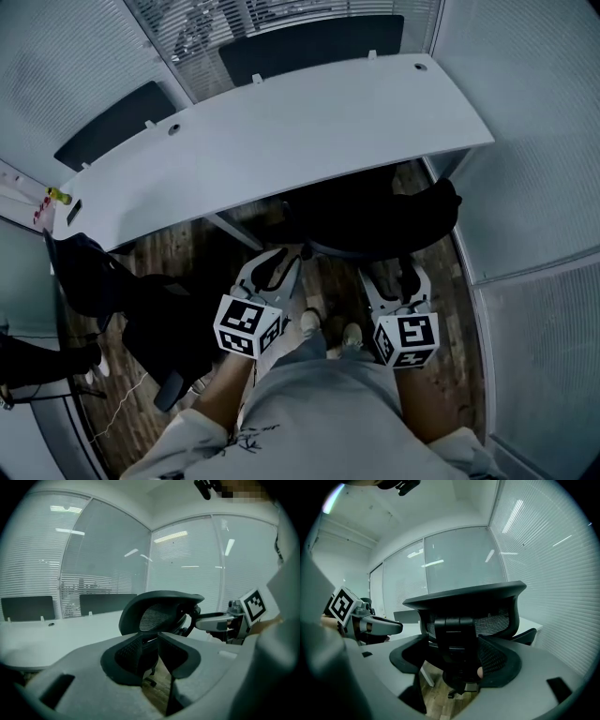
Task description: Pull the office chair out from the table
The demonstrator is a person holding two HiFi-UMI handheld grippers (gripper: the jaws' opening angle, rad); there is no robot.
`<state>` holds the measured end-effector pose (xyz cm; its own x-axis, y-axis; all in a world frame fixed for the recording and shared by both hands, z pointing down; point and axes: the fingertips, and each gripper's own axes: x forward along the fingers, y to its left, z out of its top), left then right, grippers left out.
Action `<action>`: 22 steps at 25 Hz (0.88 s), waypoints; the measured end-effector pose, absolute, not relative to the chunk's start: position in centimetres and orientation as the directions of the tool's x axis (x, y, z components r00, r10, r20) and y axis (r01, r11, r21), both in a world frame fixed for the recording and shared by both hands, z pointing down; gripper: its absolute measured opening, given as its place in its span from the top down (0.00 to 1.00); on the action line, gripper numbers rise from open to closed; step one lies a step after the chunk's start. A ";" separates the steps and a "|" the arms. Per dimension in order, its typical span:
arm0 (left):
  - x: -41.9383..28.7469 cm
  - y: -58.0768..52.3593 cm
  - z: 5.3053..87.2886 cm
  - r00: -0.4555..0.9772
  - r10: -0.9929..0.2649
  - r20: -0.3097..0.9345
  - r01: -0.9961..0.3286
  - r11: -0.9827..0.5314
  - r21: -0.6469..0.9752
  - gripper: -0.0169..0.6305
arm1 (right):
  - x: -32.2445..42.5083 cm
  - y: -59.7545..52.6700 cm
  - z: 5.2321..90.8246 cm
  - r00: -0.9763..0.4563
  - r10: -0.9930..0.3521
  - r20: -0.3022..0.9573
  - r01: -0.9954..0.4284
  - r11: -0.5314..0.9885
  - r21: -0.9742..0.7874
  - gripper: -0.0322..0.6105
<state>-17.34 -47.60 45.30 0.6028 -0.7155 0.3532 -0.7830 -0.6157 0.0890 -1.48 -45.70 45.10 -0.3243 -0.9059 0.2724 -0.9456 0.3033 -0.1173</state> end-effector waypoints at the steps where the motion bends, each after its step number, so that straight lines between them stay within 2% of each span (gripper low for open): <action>1: -17.5 -48.0 45.2 0.606 -0.712 0.355 -0.779 -0.621 0.087 0.81 | -1.6 -45.9 45.1 -0.313 -0.910 0.274 -0.950 0.293 -0.111 0.51; 5: -18.0 -49.4 45.1 0.621 -0.700 0.353 -0.767 -0.636 0.087 0.75 | -1.7 -46.7 45.3 -0.260 -0.924 0.280 -0.966 0.246 -0.082 0.49; 9: -18.3 -51.0 45.4 0.639 -0.679 0.361 -0.747 -0.660 0.082 0.62 | -1.1 -47.5 45.8 -0.193 -0.936 0.295 -0.981 0.184 -0.059 0.49; 12: -18.6 -52.3 45.5 0.651 -0.662 0.370 -0.731 -0.679 0.070 0.57 | -1.2 -47.8 46.0 -0.170 -0.938 0.303 -0.985 0.165 -0.044 0.50; 16: -18.3 -54.0 45.8 0.685 -0.624 0.377 -0.692 -0.719 0.067 0.53 | -1.1 -47.7 45.9 -0.137 -0.945 0.298 -0.991 0.133 -0.034 0.50; 22: -15.9 -55.6 46.1 0.759 -0.521 0.391 -0.580 -0.814 0.042 0.51 | 0.7 -47.7 46.0 -0.107 -0.952 0.288 -0.994 0.098 -0.045 0.50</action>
